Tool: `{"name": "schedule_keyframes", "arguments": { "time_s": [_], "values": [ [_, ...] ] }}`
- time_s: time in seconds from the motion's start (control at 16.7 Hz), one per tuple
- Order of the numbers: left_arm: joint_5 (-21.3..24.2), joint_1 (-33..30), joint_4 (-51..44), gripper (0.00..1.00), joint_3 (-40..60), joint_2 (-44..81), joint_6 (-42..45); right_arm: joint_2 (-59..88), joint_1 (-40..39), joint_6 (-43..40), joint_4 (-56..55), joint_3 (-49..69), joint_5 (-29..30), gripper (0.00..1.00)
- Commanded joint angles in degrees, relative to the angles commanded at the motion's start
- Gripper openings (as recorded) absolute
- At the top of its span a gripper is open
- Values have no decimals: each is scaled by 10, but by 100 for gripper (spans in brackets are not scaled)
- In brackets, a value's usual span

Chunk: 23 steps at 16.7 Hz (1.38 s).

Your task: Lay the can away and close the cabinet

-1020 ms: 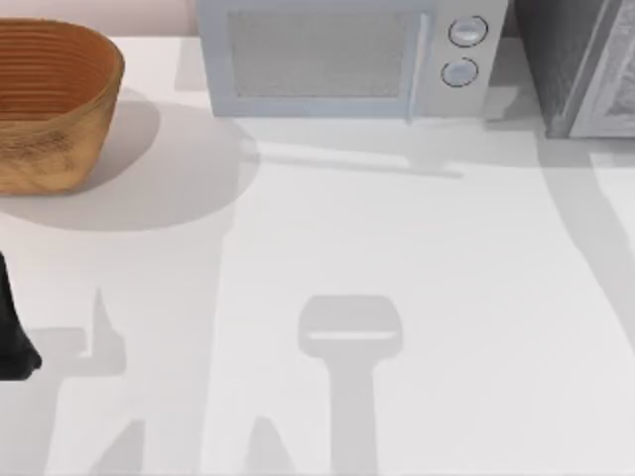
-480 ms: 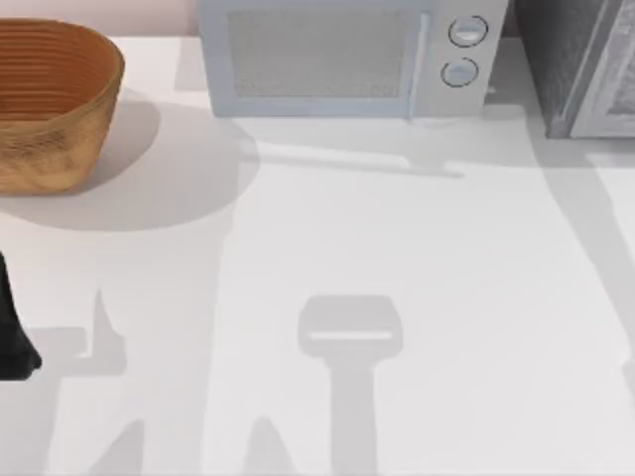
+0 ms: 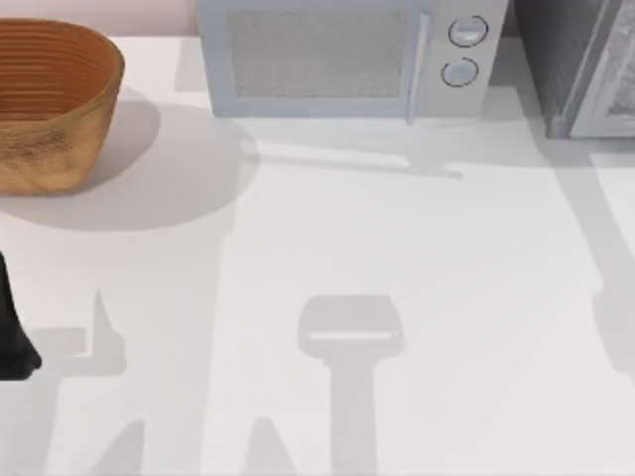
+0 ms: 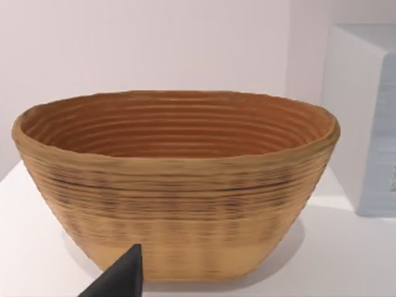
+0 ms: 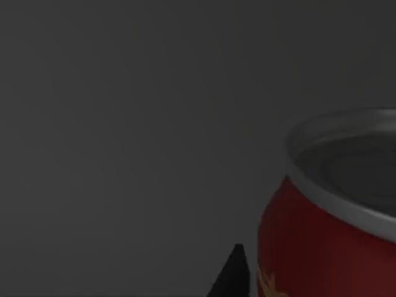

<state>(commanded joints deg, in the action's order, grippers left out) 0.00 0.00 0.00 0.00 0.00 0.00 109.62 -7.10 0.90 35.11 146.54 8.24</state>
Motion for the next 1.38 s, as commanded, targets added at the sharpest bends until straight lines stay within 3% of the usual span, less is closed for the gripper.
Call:
{"name": "schedule_keyframes", "arguments": {
  "time_s": [0.24,0.6,1.38],
  "values": [
    [0,0,0,100,0,0,0,83,12,0,31,103,-10,0],
    [0,0,0,100,0,0,0,101,15,1,38,120,-12,0],
    [0,0,0,100,0,0,0,101,15,1,38,120,-12,98]
  ]
}}
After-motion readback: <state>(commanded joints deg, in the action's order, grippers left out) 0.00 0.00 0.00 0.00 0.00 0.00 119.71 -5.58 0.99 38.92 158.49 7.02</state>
